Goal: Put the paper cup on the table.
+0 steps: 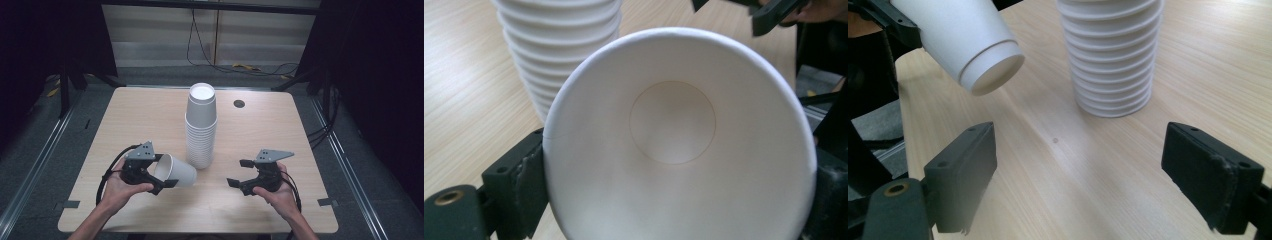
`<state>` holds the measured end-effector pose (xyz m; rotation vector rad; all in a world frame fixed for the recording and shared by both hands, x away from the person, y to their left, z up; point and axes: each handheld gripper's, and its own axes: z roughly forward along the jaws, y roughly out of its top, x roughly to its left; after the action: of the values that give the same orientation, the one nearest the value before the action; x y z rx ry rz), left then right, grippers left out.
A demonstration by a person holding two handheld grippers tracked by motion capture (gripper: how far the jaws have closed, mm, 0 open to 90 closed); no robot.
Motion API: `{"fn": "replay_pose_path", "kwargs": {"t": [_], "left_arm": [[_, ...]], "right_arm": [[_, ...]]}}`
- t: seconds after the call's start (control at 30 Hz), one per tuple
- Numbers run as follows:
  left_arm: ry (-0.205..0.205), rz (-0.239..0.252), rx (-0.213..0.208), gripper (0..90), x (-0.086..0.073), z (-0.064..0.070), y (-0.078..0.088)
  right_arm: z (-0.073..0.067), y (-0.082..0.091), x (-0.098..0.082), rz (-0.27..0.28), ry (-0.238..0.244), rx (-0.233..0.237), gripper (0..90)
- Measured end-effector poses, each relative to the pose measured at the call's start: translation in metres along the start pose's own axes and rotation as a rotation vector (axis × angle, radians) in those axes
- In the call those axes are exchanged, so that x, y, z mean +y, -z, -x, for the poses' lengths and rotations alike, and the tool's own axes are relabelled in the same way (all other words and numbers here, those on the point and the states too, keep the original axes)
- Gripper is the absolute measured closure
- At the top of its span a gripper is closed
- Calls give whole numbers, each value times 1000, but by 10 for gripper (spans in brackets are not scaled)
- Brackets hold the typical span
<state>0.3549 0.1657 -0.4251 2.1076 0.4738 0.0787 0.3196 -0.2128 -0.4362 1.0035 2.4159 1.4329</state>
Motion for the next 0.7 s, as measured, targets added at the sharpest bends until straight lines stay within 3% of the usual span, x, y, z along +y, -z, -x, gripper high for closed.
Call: {"fn": "replay_pose_path", "kwargs": {"t": [0.23,0.27,0.5,0.7], "left_arm": [[20,-27,30,86,-4,-7,3],[24,-44,53,86,-4,-8,4],[18,-82,108,85,3,-15,11],[49,-73,157,83,6,-26,21]], "right_arm": [[5,-2,-6,-12,-16,-30,144],[6,-2,-6,-16,-15,-29,145],[8,-3,-6,-28,-16,-23,151],[8,-3,-4,-37,-16,-18,157]]}}
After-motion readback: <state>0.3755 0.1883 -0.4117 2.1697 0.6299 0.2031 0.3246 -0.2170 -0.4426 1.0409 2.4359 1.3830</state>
